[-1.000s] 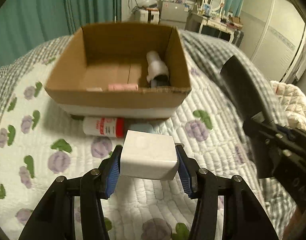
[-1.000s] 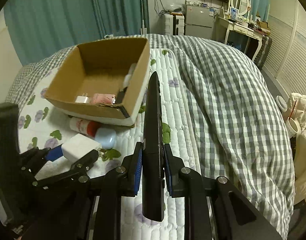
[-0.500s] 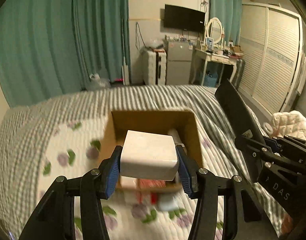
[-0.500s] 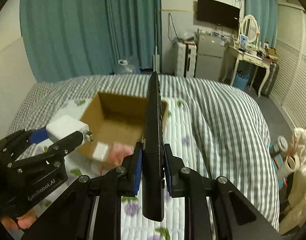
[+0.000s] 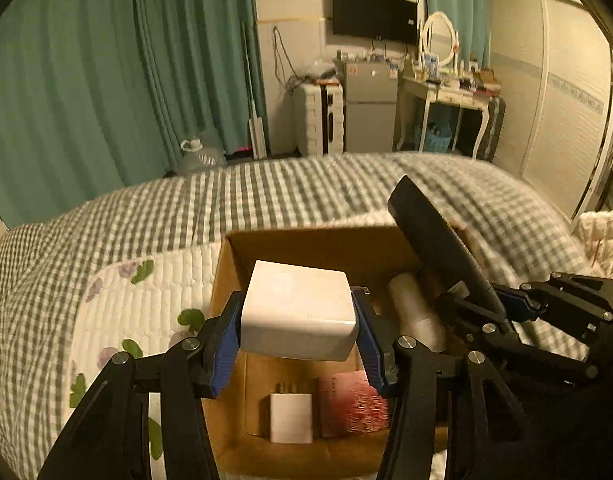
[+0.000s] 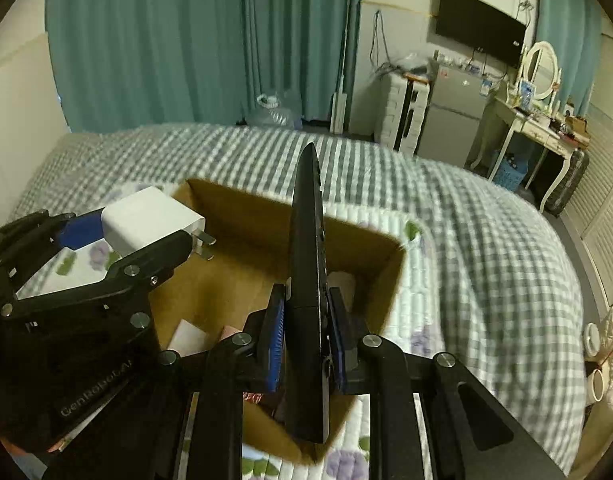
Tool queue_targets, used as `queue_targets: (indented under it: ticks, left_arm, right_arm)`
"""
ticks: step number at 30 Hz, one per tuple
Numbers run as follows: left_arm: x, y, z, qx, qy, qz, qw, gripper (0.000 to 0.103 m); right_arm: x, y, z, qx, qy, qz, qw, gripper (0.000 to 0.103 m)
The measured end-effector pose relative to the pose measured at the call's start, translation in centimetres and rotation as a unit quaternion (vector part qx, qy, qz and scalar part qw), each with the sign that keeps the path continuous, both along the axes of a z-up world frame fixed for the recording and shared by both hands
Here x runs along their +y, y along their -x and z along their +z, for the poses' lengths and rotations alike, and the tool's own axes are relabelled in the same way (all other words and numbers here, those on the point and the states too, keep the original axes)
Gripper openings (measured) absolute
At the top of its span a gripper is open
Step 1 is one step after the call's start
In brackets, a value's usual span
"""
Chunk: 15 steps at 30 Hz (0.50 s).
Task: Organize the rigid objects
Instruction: 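Place the remote and charger block into the box and release both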
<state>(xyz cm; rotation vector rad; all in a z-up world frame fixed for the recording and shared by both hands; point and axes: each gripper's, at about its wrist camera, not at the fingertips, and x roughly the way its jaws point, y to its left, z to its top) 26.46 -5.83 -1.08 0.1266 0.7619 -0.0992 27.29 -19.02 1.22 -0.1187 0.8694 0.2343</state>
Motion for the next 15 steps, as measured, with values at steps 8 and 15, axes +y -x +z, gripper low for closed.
queue_targets:
  ticks: [8, 15]
  left_arm:
    - [0.9, -0.6, -3.6, 0.027, 0.011, 0.004, 0.9996, 0.053]
    - [1.4, 1.0, -1.4, 0.018, 0.014, 0.015, 0.9996, 0.059]
  right_arm:
    - [0.0, -1.2, -3.3, 0.014, 0.005, -0.001, 1.0, 0.019]
    - [-0.5, 0.1, -0.1, -0.012, -0.005, -0.017, 1.0, 0.027]
